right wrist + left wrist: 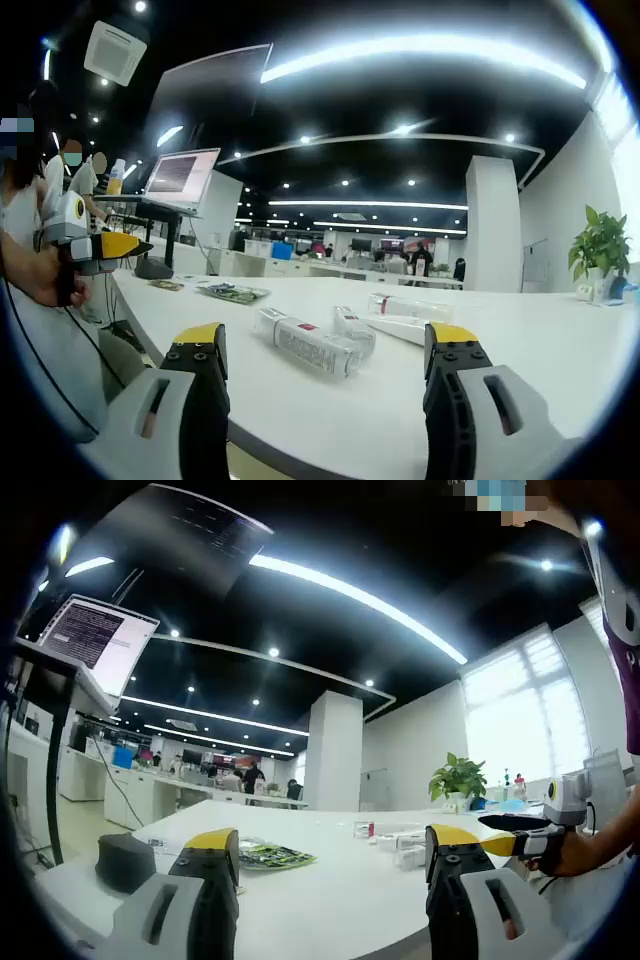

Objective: Arrange the skincare products in the storage area until every visible bottle or jar stands upright without overlapping.

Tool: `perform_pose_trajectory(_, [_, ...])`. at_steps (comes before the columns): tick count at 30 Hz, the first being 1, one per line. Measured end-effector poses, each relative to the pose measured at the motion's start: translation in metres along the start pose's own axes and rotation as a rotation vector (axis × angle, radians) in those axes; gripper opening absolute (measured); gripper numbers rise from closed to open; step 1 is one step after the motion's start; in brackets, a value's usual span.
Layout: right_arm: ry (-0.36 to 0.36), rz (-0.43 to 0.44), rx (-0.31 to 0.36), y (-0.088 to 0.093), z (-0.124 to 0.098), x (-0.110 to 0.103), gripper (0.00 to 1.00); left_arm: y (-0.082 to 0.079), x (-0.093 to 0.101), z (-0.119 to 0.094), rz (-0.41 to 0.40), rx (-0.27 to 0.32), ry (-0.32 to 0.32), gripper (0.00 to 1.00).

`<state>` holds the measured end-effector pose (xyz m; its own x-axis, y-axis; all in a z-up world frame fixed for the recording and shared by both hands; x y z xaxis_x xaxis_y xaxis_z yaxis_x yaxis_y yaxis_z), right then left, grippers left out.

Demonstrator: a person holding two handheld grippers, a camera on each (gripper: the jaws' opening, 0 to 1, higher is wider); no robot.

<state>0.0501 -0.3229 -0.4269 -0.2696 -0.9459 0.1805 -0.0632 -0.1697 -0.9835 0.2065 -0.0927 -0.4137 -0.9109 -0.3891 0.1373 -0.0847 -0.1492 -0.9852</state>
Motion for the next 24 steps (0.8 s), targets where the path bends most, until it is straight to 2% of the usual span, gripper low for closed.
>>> perform_pose_trajectory(7, [0.001, 0.001, -0.012, 0.001, -0.001, 0.0, 0.82, -0.002, -0.003, -0.001, -0.02, 0.018, -0.009, 0.79])
perform_pose_trajectory(11, [0.007, 0.004, -0.009, 0.001, -0.002, 0.002, 0.84, -0.004, -0.007, -0.002, -0.041, 0.038, -0.03, 0.86])
perform_pose_trajectory(16, [0.015, -0.004, -0.002, -0.002, -0.003, 0.003, 0.85, -0.003, -0.012, -0.002, -0.059, 0.035, -0.055, 0.93])
perform_pose_trajectory(19, [0.027, 0.004, 0.01, -0.004, -0.004, 0.005, 0.87, -0.004, -0.013, -0.004, -0.065, 0.049, -0.066, 0.94])
perform_pose_trajectory(21, [0.027, 0.008, 0.004, -0.003, -0.004, 0.006, 0.87, -0.007, -0.014, -0.005, -0.042, 0.071, -0.078, 0.94])
perform_pose_trajectory(24, [0.022, 0.015, 0.001, -0.003, -0.003, 0.005, 0.87, -0.005, -0.015, -0.005, -0.061, 0.054, -0.085, 0.98])
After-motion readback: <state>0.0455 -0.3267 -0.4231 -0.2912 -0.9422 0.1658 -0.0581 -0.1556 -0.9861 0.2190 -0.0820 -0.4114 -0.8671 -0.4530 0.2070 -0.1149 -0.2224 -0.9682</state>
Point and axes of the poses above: the point that each gripper's makers call its tool centre point, and the gripper's own axes: z roughly forward along the fingers, x roughly to its right, y roughly out of its underside, the point moved 3 cm from there along -z, roughly backward along the fingers, and after that the axes turned 9 degrees about -x, right-handed, at the moved point
